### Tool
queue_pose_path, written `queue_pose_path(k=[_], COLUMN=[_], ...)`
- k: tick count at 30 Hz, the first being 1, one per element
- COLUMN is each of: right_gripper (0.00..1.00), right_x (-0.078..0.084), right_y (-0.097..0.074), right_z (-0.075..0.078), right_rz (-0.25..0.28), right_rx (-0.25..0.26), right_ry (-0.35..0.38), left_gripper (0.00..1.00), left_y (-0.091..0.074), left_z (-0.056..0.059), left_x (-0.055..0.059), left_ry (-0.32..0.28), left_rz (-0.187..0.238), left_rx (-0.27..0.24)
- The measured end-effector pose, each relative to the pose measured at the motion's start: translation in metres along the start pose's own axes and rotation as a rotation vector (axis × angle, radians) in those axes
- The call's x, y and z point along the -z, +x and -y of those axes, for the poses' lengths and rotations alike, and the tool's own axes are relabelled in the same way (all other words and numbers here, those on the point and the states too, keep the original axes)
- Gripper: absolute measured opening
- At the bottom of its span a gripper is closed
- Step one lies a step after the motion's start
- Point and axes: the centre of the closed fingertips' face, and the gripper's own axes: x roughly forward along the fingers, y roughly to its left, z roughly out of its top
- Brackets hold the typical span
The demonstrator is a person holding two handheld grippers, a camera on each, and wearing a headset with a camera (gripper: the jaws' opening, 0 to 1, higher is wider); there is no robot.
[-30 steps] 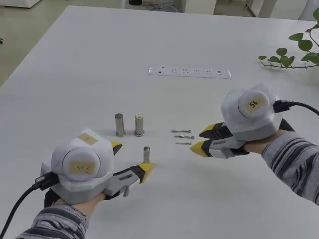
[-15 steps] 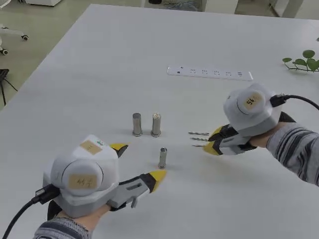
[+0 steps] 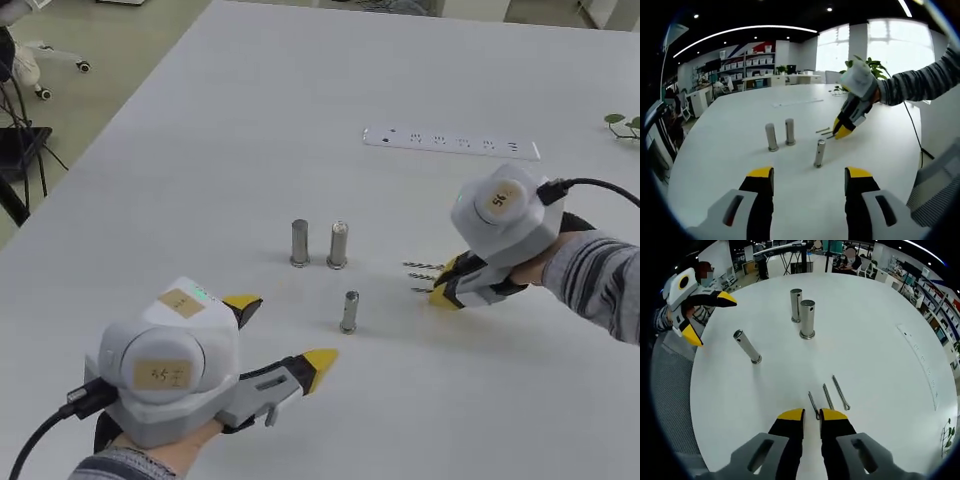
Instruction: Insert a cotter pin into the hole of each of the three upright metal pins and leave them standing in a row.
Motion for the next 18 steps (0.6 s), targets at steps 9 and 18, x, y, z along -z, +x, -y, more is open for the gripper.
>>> queue_pose_path(k=[9,18], right_gripper=[0.00,0.00], right_x=[-0.0002,0.0011], right_y=[0.0003,0.0009], right_z=[0.0026,0.0054], right_rz=[-0.047,-0.053], right_rx=[-0.008,-0.009], right_ry=[-0.028,-0.043], left_gripper=[0.52,0.49], left_y=[-0.0020,-0.0018], left_z=[0.0008,0.0016], left_x=[-0.0001,-0.0010], left_ry=[0.005,0.002], left_rz=[-0.001,0.001], left_rx=[0.005,0.015])
